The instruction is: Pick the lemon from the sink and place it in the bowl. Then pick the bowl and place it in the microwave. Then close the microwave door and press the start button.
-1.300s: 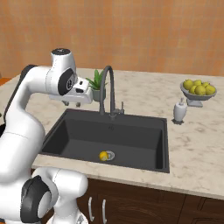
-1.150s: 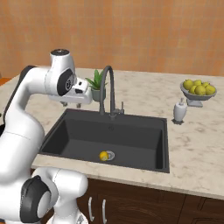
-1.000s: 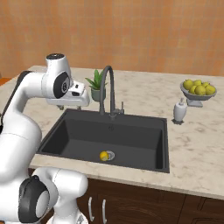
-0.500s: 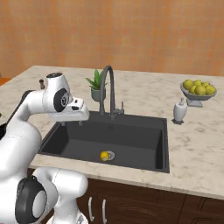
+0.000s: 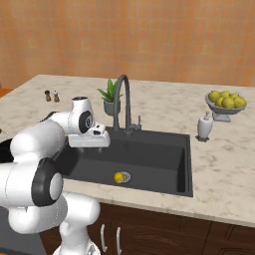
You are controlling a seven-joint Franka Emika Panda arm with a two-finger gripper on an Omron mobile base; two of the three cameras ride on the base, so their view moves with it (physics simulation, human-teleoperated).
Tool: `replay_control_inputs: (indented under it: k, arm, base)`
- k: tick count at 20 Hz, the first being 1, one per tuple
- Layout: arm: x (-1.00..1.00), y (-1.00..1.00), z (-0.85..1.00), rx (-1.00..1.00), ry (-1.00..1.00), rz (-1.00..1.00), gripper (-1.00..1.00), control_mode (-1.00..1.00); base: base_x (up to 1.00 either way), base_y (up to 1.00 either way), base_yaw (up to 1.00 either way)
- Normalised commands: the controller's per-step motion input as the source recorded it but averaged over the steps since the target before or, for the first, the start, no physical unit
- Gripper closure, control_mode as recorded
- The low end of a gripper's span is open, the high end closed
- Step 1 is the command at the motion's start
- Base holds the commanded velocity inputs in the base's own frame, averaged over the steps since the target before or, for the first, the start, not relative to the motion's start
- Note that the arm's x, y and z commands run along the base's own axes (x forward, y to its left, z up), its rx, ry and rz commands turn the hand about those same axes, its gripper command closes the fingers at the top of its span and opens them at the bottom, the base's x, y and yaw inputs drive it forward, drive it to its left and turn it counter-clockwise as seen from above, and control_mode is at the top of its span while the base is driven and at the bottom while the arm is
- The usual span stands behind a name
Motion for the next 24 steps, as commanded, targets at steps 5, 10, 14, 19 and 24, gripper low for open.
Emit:
replay_control_inputs:
  k: [5, 10, 14, 19, 24]
  arm:
    - [0.15, -0.26, -0.57, 0.01, 0.04, 0.0, -1.0, -1.0]
    - [0.04, -0.05, -0.57, 0.0, 0.06, -0.01, -1.0, -1.0]
    - [0.15, 0.0, -0.66, 0.0, 0.04, -0.04, -1.0, -1.0]
    - [0.08, -0.06, -0.54, 0.0, 0.0, -0.01, -1.0, -1.0]
    - [0.06, -0.12, -0.37, 0.0, 0.0, 0.0, -1.0, -1.0]
  base:
    - [0.0, 0.0, 0.0]
    - [0.0, 0.0, 0.0]
    - [0.0, 0.0, 0.0]
    - [0.0, 0.0, 0.0]
    - [0.0, 0.0, 0.0]
